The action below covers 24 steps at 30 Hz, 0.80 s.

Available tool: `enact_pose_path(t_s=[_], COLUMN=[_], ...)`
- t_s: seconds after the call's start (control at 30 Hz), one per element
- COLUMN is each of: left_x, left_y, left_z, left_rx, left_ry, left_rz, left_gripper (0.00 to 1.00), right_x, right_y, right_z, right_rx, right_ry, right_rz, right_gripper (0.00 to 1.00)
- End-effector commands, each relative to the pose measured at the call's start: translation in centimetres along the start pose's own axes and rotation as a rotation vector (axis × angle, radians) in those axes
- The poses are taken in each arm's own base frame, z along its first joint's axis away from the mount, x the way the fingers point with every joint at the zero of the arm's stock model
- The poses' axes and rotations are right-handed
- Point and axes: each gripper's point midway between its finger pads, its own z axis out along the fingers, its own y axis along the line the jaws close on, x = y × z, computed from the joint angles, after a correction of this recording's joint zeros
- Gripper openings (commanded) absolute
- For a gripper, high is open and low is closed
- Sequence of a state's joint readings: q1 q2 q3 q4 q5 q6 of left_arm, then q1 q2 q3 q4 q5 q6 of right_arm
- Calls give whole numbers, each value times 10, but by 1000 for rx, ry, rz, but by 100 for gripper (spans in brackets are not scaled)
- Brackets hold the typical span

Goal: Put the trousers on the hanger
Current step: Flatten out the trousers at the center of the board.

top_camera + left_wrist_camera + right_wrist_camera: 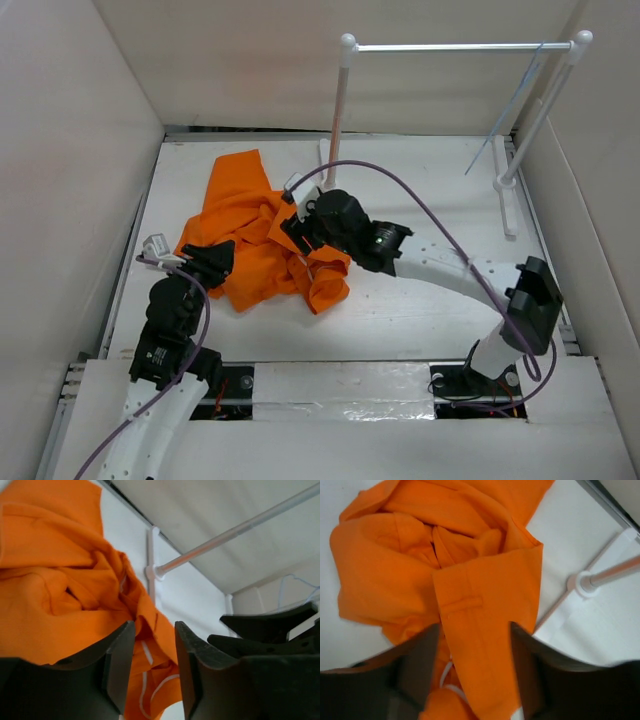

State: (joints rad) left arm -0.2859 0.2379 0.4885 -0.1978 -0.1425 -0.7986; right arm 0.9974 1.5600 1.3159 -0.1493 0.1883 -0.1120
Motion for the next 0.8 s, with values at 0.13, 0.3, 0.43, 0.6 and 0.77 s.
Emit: enact_pose_path(t_s=[0.13, 0.3, 0.43, 0.6, 0.77], left_x=[22, 42, 54, 70, 79], left_y=[42, 72, 95, 120, 132], left_z=[15, 14, 15, 18, 19], left_rx=[-165, -247, -318, -402, -430], left_ry=[27, 38, 47, 75, 90], left_rz=[-39, -93, -99, -74, -59], left_gripper=[52, 63, 64, 65, 65], right_x=[-13, 1, 7, 17, 8], right_y=[19, 39, 43, 31, 9], right_z=[38, 53, 69, 90, 94], right_rx=[40, 45, 50, 155, 267], right_ry=[-8, 25, 39, 63, 39], right_rz=[-55, -99, -105, -126, -103], right_gripper=[88, 92, 92, 84, 59])
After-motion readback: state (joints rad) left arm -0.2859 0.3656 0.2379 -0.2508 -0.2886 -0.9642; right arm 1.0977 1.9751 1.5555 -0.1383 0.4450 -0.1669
